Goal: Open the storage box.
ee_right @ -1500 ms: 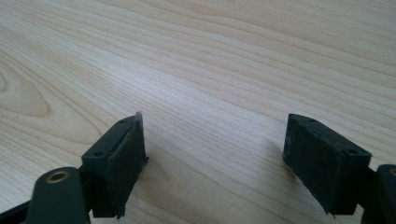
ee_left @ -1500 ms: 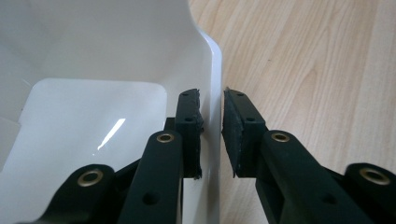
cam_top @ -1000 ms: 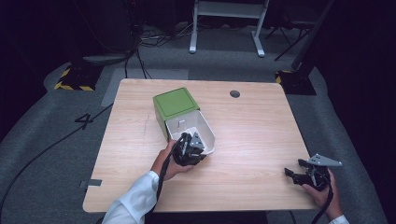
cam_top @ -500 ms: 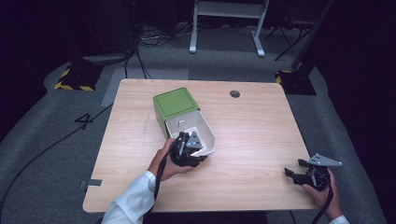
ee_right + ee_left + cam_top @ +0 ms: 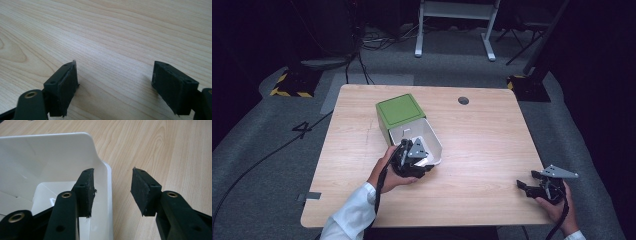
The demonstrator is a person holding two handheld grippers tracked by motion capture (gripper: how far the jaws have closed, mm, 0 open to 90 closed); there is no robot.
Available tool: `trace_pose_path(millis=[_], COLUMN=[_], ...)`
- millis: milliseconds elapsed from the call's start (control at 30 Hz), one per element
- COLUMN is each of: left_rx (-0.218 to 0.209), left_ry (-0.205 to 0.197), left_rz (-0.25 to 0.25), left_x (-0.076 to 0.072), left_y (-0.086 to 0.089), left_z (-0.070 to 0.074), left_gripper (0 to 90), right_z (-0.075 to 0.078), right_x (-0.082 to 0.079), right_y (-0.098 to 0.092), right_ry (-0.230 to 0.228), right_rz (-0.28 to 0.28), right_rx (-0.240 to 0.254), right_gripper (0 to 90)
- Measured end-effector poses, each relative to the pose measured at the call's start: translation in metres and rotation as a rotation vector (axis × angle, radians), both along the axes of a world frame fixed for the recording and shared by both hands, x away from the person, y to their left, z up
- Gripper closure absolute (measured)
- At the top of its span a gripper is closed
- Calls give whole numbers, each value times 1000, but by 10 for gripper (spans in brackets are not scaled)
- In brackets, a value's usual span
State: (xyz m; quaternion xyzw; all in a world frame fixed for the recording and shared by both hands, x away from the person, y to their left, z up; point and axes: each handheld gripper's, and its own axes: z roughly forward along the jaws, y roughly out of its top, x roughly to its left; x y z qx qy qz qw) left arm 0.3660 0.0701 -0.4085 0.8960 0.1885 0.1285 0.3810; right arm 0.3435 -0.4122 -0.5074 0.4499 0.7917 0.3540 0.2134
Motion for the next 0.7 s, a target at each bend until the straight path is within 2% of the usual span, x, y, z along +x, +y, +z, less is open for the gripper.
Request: trace_pose_path(millis=[133,267,367,700], left_rx=[6,-12,-3,-1], left_ry=[-24,-39,-45,-80], left_rz=[8,32,39,99], left_x=[-2,-2,-3,-8], left_y=[3,9,12,27], left_z=[5,10,12,15], left_gripper=[528,511,489,280], right_z=[0,0,0,0], right_x=[0,0,0,0], right_y=[0,0,0,0], right_ry=[0,0,2,3], right_rz=[0,0,1,0], right_rx=[0,0,3,4], right_gripper=[210,211,211,210])
